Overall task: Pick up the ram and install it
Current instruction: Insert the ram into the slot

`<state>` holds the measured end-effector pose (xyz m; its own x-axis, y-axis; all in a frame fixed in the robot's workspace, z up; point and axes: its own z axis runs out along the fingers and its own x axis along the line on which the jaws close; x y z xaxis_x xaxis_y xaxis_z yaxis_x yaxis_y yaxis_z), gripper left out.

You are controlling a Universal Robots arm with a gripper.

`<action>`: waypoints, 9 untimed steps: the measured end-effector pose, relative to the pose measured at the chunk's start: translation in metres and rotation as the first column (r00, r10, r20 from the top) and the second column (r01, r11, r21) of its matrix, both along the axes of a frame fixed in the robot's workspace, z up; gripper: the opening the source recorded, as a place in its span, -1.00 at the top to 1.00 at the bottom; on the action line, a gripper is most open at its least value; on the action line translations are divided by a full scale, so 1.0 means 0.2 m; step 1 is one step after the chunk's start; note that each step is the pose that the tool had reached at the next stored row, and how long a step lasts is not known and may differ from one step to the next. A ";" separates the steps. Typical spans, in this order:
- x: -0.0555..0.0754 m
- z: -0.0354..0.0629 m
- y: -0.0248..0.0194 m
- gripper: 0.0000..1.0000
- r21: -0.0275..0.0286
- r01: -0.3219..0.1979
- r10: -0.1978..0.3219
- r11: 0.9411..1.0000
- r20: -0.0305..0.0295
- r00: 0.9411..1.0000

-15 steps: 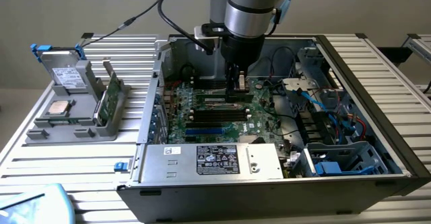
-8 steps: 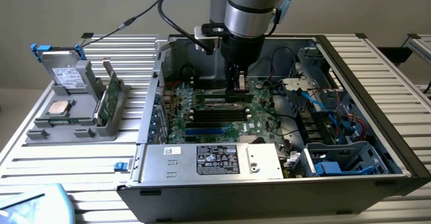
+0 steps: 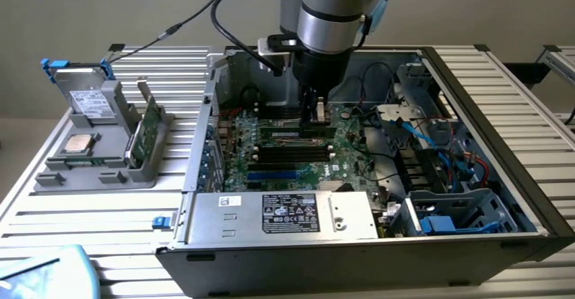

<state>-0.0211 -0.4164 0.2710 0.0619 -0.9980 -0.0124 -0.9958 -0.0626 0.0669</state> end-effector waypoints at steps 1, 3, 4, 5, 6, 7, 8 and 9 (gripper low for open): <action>0.00 -0.009 0.005 0.72 0.000 -0.001 0.001 1.000 0.000 1.000; -0.01 -0.028 0.014 0.72 0.000 -0.003 0.003 1.000 0.000 1.000; -0.01 -0.037 0.018 0.72 0.000 -0.004 0.004 1.000 0.000 1.000; -0.01 -0.046 0.022 0.72 0.000 -0.006 0.006 1.000 0.000 1.000; -0.01 -0.055 0.025 0.72 -0.001 -0.009 0.009 1.000 0.000 1.000; -0.01 -0.064 0.029 0.72 -0.001 -0.011 0.011 1.000 0.000 1.000; -0.01 -0.073 0.033 0.72 -0.001 -0.014 0.014 1.000 0.000 1.000; -0.01 -0.082 0.037 0.72 -0.002 -0.016 0.016 1.000 0.000 1.000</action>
